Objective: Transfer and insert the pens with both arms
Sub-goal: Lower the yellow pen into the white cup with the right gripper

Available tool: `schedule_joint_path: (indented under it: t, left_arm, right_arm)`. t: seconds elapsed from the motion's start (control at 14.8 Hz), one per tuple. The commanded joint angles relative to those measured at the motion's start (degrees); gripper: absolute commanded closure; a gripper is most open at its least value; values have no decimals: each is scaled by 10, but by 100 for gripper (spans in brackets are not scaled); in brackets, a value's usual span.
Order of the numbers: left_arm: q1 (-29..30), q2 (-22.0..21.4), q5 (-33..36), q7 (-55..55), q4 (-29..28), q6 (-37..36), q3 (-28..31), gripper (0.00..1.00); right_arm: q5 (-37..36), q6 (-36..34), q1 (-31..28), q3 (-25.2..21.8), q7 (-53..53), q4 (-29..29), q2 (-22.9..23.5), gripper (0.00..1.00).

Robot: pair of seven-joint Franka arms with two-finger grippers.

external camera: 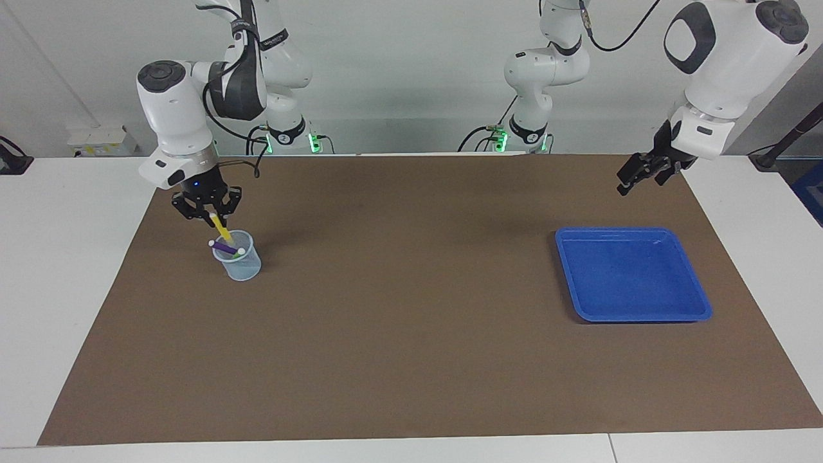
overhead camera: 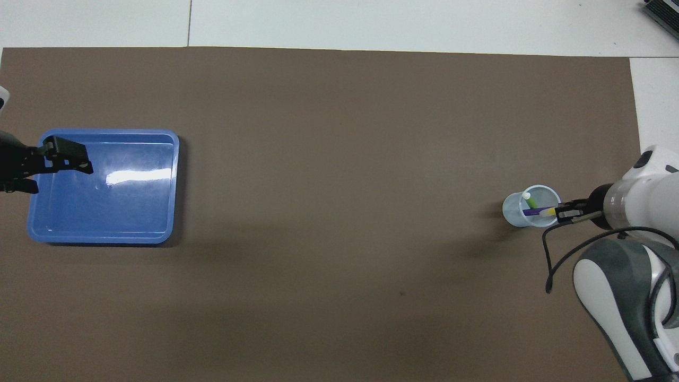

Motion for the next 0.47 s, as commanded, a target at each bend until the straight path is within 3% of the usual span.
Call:
schedule_joint_path:
  t: [0.0, 0.2, 0.27, 0.34, 0.4]
  left_arm:
    - [5, 16, 12, 26, 69, -72, -2, 0]
    - [-15, 14, 9, 80, 69, -63, 7, 0]
    - [-39, 14, 9, 90, 65, -58, 35, 0]
    - [-55, 17, 7, 94, 67, -58, 53, 0]
    - [-56, 26, 4, 94, 69, -55, 55, 0]
  right_arm:
    - [-11, 26, -11, 8, 16, -3, 24, 100]
    - [-11, 43, -9, 8, 35, -3, 45, 100]
    - [-11, 45, -6, 8, 43, -3, 50, 100]
    - [-11, 45, -6, 8, 61, -3, 53, 93]
    - [-11, 43, -5, 8, 69, -1, 53, 41]
